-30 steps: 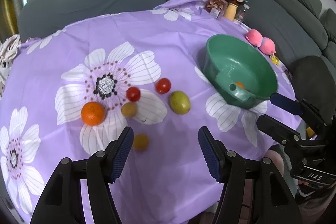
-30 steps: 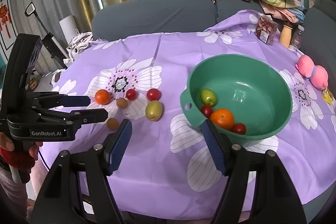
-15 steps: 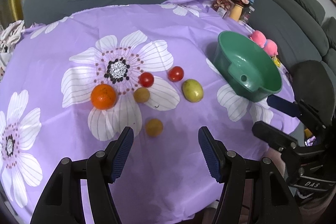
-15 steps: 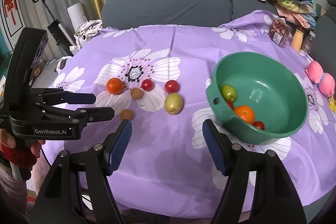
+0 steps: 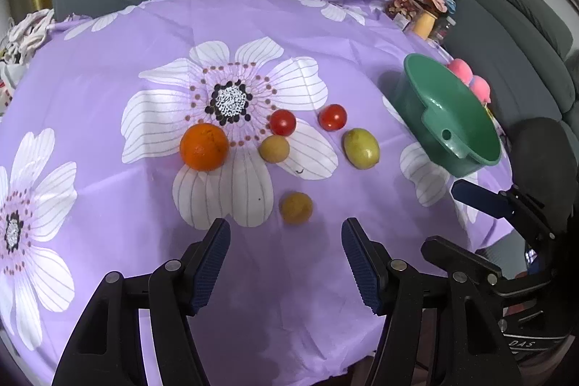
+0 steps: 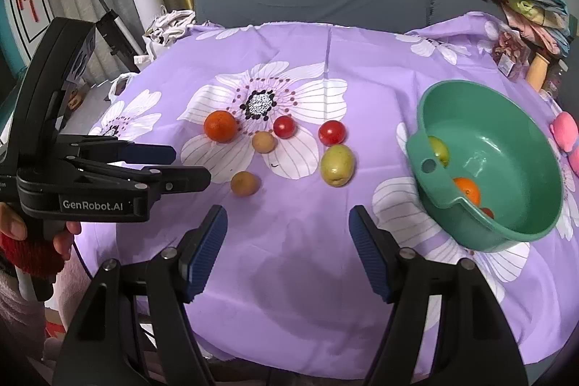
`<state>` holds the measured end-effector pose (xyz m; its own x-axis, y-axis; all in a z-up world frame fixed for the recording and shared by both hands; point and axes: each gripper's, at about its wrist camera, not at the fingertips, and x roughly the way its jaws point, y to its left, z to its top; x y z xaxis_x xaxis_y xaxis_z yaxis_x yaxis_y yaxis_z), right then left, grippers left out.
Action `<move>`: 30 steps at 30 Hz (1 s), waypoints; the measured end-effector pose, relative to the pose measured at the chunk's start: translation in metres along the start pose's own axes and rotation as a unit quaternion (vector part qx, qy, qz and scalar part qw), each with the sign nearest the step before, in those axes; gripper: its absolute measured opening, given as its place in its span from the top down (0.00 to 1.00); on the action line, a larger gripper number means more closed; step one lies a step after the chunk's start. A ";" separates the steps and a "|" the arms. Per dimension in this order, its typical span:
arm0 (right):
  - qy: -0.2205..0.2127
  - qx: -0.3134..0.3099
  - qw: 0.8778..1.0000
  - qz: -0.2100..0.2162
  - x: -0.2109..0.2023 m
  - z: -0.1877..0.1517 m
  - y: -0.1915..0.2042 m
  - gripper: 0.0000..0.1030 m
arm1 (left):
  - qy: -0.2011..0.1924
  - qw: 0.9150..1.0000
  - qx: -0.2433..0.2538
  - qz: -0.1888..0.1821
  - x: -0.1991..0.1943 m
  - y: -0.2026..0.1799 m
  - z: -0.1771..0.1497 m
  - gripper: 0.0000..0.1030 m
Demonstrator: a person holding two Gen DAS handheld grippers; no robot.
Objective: Organize fruits
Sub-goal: 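Move the left tool toward a small tan round fruit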
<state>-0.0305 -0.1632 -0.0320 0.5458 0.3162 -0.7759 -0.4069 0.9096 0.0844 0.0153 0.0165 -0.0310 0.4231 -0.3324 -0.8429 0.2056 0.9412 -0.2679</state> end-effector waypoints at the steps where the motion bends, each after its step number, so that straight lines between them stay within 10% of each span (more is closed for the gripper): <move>1: 0.001 -0.001 1.000 0.000 0.001 0.000 0.001 0.32 | 0.001 1.000 -0.001 0.000 0.001 0.001 0.000 0.38; 30: 0.043 -0.009 0.998 0.041 0.042 0.000 0.006 0.32 | 0.019 1.000 -0.007 -0.004 0.019 0.021 -0.012 0.38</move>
<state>-0.0105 -0.1447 -0.0641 0.4449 0.3648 -0.8179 -0.4620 0.8759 0.1394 0.0170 0.0304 -0.0578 0.3872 -0.3377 -0.8579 0.1956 0.9394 -0.2815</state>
